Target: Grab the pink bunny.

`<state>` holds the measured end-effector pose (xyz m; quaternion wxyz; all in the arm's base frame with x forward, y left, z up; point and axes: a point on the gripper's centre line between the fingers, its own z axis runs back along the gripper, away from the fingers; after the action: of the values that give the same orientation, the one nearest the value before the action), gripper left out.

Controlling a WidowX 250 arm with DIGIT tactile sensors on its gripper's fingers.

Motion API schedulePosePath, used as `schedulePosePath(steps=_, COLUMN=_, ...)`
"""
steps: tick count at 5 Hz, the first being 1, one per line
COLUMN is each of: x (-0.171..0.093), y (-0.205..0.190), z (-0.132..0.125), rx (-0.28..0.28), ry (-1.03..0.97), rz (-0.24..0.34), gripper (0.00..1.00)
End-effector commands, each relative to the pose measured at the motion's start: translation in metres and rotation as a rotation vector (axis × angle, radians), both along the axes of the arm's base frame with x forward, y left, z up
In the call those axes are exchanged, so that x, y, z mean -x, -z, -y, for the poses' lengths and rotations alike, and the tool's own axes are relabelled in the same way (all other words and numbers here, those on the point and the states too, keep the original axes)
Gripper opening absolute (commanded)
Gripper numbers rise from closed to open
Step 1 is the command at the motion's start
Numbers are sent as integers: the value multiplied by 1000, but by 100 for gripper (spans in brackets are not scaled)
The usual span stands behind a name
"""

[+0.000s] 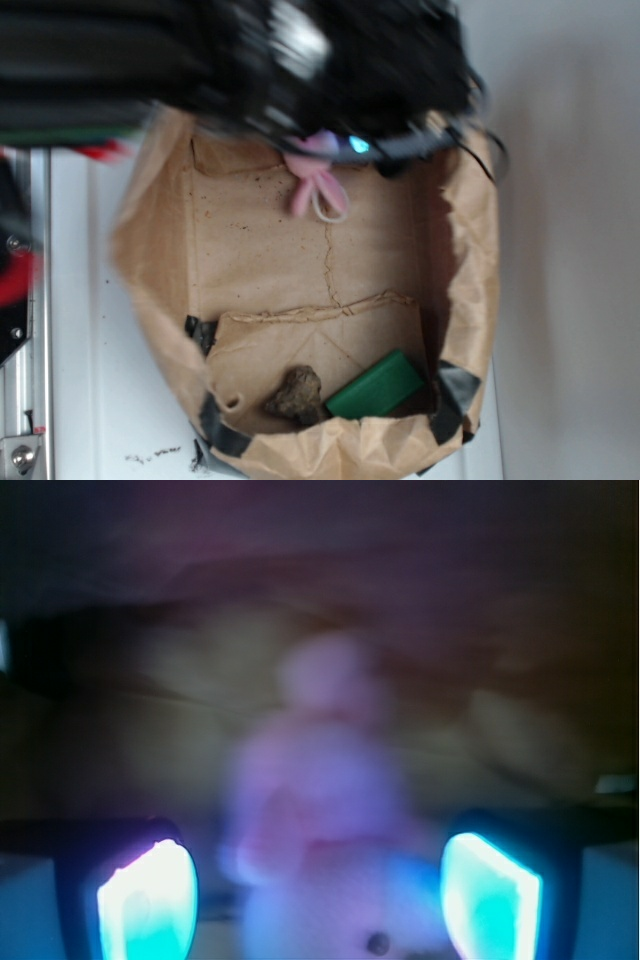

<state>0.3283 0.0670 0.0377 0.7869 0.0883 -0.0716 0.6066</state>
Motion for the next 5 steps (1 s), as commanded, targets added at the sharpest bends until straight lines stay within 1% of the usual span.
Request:
schedulePosePath(steps=1, x=-7, y=-3, z=0, rx=-41, ry=-9, rz=65, gripper=100)
schedulePosePath(steps=2, x=-4, y=-2, z=2, rx=-56, ry=19, rz=66, gripper=100)
schedulePosePath(steps=3, x=-1, y=-7, z=3, rx=-54, ry=40, rz=78, gripper=0)
schedulePosePath(steps=4, x=3, y=-8, z=5, rx=-79, ry=53, rz=107, gripper=0)
schedulePosePath(steps=5, x=4, y=-11, z=7, rx=-92, ry=60, rz=127, gripper=0)
